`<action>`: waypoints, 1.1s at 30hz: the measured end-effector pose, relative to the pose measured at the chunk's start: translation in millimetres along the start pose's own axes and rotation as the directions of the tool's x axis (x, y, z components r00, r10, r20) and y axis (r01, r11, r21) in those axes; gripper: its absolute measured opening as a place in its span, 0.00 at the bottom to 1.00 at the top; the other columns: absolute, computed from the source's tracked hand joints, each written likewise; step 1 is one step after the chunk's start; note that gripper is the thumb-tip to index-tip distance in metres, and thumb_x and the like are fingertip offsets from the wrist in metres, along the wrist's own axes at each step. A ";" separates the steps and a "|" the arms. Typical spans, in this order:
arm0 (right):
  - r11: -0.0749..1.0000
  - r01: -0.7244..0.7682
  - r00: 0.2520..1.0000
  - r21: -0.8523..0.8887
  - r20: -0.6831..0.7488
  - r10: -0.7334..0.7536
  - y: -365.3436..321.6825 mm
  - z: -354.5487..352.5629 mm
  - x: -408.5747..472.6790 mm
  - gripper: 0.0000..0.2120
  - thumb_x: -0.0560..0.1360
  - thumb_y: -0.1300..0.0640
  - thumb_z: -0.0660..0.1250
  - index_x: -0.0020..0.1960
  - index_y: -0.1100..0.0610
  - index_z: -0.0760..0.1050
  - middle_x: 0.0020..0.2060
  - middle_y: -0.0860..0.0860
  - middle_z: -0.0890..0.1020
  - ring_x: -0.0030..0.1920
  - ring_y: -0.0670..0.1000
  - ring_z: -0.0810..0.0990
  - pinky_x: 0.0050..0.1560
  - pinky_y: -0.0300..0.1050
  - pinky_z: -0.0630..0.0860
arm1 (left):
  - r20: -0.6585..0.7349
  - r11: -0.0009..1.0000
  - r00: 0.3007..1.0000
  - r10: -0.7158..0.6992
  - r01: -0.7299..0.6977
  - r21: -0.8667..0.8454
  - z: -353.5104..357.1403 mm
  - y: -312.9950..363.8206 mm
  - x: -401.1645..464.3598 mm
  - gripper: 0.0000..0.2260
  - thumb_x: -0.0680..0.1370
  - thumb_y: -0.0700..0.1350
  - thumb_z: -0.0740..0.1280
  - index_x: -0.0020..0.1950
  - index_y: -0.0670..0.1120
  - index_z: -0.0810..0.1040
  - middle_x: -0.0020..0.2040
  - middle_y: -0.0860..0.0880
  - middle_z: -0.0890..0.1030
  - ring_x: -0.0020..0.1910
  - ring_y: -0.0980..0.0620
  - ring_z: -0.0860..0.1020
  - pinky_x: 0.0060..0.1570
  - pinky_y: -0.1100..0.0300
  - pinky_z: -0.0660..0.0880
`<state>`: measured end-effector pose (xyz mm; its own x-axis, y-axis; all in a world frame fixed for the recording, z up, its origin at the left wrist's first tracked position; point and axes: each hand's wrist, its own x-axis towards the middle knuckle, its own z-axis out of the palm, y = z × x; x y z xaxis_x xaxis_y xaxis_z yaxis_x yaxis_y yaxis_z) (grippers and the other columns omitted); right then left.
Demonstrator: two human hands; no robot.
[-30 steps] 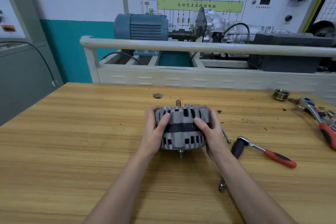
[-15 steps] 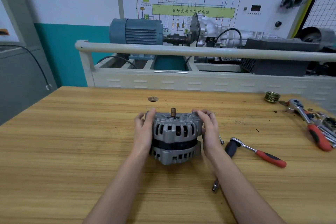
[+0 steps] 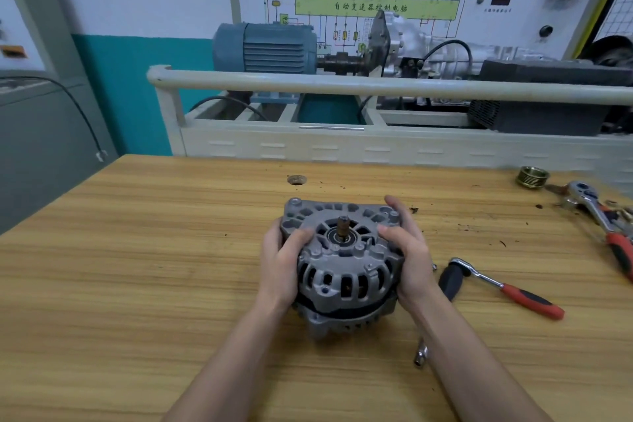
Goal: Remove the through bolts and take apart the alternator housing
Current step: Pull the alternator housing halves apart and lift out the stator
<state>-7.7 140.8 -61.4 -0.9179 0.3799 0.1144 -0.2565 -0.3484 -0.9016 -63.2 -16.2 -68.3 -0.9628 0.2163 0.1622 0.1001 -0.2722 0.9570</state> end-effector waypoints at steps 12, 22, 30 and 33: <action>0.997 0.071 0.997 -0.024 -0.017 -0.072 3.0 -6.3 -3.0 0.30 0.64 0.59 0.66 0.66 0.49 0.70 0.56 0.58 0.77 0.49 0.59 0.82 0.42 0.51 0.80 | 0.020 0.999 1.000 -0.020 0.019 0.027 3.6 2.3 -5.0 0.31 0.60 0.55 0.69 0.57 0.39 0.74 0.47 0.39 0.82 0.46 0.37 0.81 0.41 0.46 0.78; 1.000 0.022 1.000 0.003 -0.007 -0.022 -5.9 -11.6 2.6 0.25 0.63 0.56 0.65 0.61 0.54 0.73 0.52 0.58 0.79 0.45 0.56 0.82 0.40 0.51 0.80 | -0.011 0.989 0.989 -0.148 0.148 -0.006 -4.3 3.4 6.9 0.35 0.62 0.51 0.73 0.66 0.36 0.70 0.55 0.38 0.81 0.47 0.42 0.83 0.39 0.55 0.78; 0.989 -0.145 0.979 -0.041 -0.148 0.137 -8.4 -9.6 7.1 0.14 0.74 0.52 0.67 0.56 0.58 0.77 0.51 0.59 0.83 0.50 0.60 0.82 0.56 0.59 0.76 | -0.045 0.976 0.977 -0.210 0.212 0.043 -4.0 7.0 8.1 0.24 0.67 0.48 0.76 0.58 0.44 0.73 0.51 0.45 0.82 0.40 0.53 0.84 0.33 0.63 0.77; 0.971 -0.215 0.974 -0.108 -0.095 0.205 -11.8 -8.6 5.8 0.10 0.71 0.51 0.68 0.45 0.58 0.78 0.40 0.57 0.83 0.39 0.57 0.82 0.45 0.52 0.77 | -0.002 0.940 0.945 -0.326 0.324 0.107 -7.0 13.7 7.8 0.20 0.72 0.55 0.70 0.57 0.43 0.78 0.46 0.45 0.85 0.42 0.49 0.84 0.39 0.57 0.77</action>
<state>-7.5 154.5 -53.7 -0.9181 0.3800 -0.1131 -0.0192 -0.3276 -0.9446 -71.1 -24.8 -55.6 -0.9434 0.2909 -0.1591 -0.1913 -0.0856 0.9778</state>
